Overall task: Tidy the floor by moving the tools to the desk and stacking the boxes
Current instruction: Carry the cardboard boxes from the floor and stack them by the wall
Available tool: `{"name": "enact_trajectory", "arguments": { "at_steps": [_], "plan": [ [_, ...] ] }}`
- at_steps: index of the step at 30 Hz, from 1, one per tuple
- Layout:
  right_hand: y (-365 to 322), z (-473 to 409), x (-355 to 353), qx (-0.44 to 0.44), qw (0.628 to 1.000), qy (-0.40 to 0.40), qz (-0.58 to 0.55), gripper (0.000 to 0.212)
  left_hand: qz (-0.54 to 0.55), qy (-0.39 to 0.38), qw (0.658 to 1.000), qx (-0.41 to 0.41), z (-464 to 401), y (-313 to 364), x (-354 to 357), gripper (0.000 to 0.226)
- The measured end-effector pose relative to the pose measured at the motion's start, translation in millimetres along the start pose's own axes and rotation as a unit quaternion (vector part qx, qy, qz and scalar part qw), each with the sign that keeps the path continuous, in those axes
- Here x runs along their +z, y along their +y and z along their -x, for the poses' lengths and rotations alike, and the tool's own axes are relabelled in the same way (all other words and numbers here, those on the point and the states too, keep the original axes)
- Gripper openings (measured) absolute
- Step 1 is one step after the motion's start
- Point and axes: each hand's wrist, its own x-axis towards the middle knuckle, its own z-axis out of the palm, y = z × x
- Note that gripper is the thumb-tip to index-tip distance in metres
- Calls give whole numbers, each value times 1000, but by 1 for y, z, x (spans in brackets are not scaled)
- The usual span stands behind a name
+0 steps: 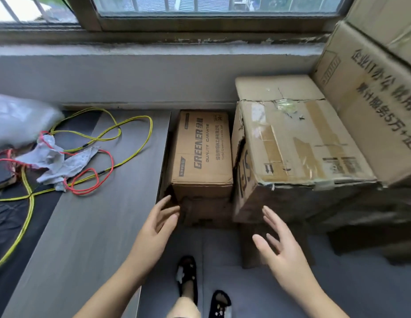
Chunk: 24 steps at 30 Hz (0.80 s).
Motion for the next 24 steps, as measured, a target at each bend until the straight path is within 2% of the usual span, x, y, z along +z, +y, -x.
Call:
{"name": "enact_trajectory", "arguments": {
  "at_steps": [4, 9, 16, 22, 24],
  "plan": [
    [16, 68, -21, -15, 998, 22, 53, 54, -2, -8, 1000, 24, 83, -20, 0, 47],
    [35, 150, -16, 15, 995, 95, 37, 57, -40, -40, 997, 45, 139, -50, 11, 51],
    [45, 244, 5, 60, 969, 240, -10, 56, -68, -177, 978, 85, 167, -64, 35, 48],
    [70, 347, 18, 131, 922, 363, -25, 82, -81, -293, 946, 111, 203, -77, 71, 48],
    [76, 380, 18, 139, 905, 400, -52, 73, -91, -343, 927, 125, 217, -77, 89, 48]
  ]
}}
